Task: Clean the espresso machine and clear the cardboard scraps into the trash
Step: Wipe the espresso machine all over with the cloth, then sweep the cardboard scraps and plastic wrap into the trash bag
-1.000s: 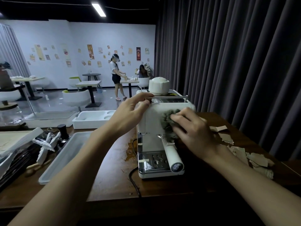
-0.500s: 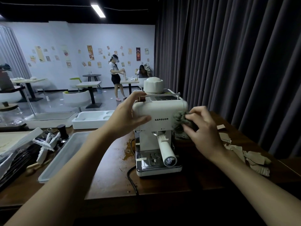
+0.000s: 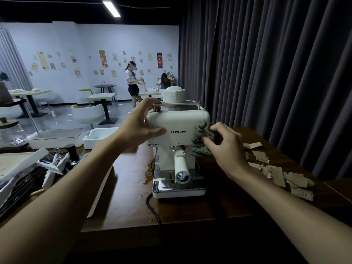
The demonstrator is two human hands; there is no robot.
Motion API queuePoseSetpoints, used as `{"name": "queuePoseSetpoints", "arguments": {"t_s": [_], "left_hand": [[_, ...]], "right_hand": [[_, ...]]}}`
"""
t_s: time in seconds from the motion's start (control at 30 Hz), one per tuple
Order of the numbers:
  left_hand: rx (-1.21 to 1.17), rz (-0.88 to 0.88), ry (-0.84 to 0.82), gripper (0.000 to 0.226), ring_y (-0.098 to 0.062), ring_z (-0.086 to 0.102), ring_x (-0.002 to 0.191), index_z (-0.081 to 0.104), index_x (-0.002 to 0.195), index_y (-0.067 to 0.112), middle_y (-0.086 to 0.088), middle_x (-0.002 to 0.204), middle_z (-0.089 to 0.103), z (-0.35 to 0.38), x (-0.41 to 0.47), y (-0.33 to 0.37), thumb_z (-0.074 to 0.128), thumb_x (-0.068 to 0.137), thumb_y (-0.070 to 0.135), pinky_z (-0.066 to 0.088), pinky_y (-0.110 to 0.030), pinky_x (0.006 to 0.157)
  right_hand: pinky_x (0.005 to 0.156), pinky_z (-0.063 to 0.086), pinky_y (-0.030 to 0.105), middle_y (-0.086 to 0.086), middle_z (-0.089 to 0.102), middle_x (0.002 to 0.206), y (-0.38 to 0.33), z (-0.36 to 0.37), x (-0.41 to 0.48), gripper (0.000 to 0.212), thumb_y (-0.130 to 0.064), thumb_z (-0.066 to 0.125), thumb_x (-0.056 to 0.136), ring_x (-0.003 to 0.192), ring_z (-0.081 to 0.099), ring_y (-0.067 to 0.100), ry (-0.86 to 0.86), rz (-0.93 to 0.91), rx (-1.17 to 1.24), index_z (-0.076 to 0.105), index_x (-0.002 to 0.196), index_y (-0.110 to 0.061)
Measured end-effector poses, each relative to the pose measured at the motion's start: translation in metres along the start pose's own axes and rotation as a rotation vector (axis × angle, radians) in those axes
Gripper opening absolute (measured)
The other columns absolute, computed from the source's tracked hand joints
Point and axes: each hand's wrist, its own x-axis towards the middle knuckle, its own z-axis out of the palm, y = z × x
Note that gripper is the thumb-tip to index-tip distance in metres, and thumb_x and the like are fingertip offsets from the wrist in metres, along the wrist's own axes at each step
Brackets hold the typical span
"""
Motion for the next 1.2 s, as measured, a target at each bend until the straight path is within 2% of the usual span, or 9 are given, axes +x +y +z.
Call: {"name": "queuePoseSetpoints", "arguments": {"t_s": [0.23,0.33,0.43,0.53,0.67,0.83,1.0,1.13,1.2], "left_hand": [[0.153,0.012,-0.033,0.068,-0.013,0.046,0.128,0.043,0.135,0.020,0.001,0.139,0.048,-0.006,0.001,-0.007,0.080,0.079,0.009,0.046,-0.014,0.095],[0.265,-0.006,-0.019,0.074,-0.017,0.045,0.127,0.038,0.140,0.020,-0.003,0.144,0.043,0.000,-0.002,0.000,0.080,0.079,0.010,0.045,-0.009,0.087],[0.295,-0.020,0.051,0.081,-0.017,0.039,0.129,0.037,0.145,0.026,-0.004,0.145,0.036,0.010,-0.013,0.012,0.080,0.078,0.012,0.037,-0.027,0.108],[0.342,0.021,0.132,0.071,-0.022,0.036,0.133,0.043,0.142,0.027,-0.007,0.146,0.033,0.022,-0.025,0.030,0.078,0.080,0.017,0.032,-0.036,0.114],[0.453,0.109,0.214,0.042,-0.024,0.044,0.124,0.059,0.124,0.021,-0.004,0.132,0.049,0.057,-0.042,0.061,0.073,0.084,0.024,0.042,-0.047,0.104],[0.321,0.136,0.109,0.021,-0.015,0.055,0.103,0.068,0.109,0.014,0.003,0.110,0.057,0.119,-0.065,0.091,0.070,0.087,0.017,0.052,-0.031,0.087],[0.185,0.068,0.077,0.016,0.001,0.057,0.082,0.069,0.102,0.016,0.010,0.097,0.059,0.180,-0.090,0.097,0.068,0.087,0.011,0.043,-0.007,0.073],[0.121,-0.162,0.007,0.009,-0.004,0.061,0.081,0.068,0.099,0.019,0.006,0.094,0.066,0.209,-0.111,0.069,0.067,0.090,0.017,0.049,-0.017,0.070],[0.113,-0.277,-0.013,0.010,-0.007,0.064,0.082,0.070,0.099,0.018,0.006,0.091,0.068,0.219,-0.119,0.055,0.067,0.091,0.021,0.054,-0.029,0.074]], "right_hand": [[0.070,0.047,0.024,0.004,0.065,0.091,-0.001,0.009,0.003,0.015,-0.015,0.073,0.083,0.083,0.060,0.016,-0.022,0.027,-0.003,0.064,0.095,-0.010],[0.077,0.050,0.028,0.004,0.067,0.097,0.000,0.006,0.000,0.019,-0.017,0.073,0.084,0.090,0.062,0.016,-0.041,0.053,-0.006,0.065,0.099,-0.010],[0.083,0.052,0.032,0.003,0.068,0.101,0.002,-0.002,-0.006,0.022,-0.017,0.074,0.084,0.095,0.062,0.016,-0.048,0.090,0.015,0.066,0.103,-0.011],[0.083,0.053,0.031,0.001,0.068,0.101,0.006,-0.014,-0.016,0.024,-0.018,0.074,0.083,0.096,0.063,0.015,-0.067,0.109,0.025,0.066,0.105,-0.012],[0.080,0.049,0.024,-0.003,0.066,0.099,0.013,-0.030,-0.031,0.027,-0.018,0.077,0.081,0.094,0.062,0.012,-0.052,0.183,0.043,0.066,0.105,-0.014],[0.070,0.038,0.001,-0.014,0.057,0.092,0.030,-0.057,-0.055,0.026,-0.014,0.075,0.083,0.084,0.055,-0.004,-0.137,0.296,0.064,0.062,0.105,-0.018],[0.079,0.040,0.022,0.001,0.054,0.107,0.067,-0.072,-0.083,0.031,-0.017,0.078,0.080,0.102,0.054,0.018,-0.223,0.458,-0.022,0.066,0.108,-0.013],[0.068,0.038,0.009,0.007,0.057,0.115,0.081,-0.067,-0.096,0.034,-0.014,0.076,0.082,0.102,0.051,0.015,-0.294,0.550,0.057,0.063,0.113,-0.009],[0.077,0.041,0.016,0.009,0.057,0.120,0.085,-0.061,-0.100,0.038,-0.014,0.076,0.082,0.104,0.053,0.016,-0.328,0.574,0.124,0.062,0.117,-0.008]]}}
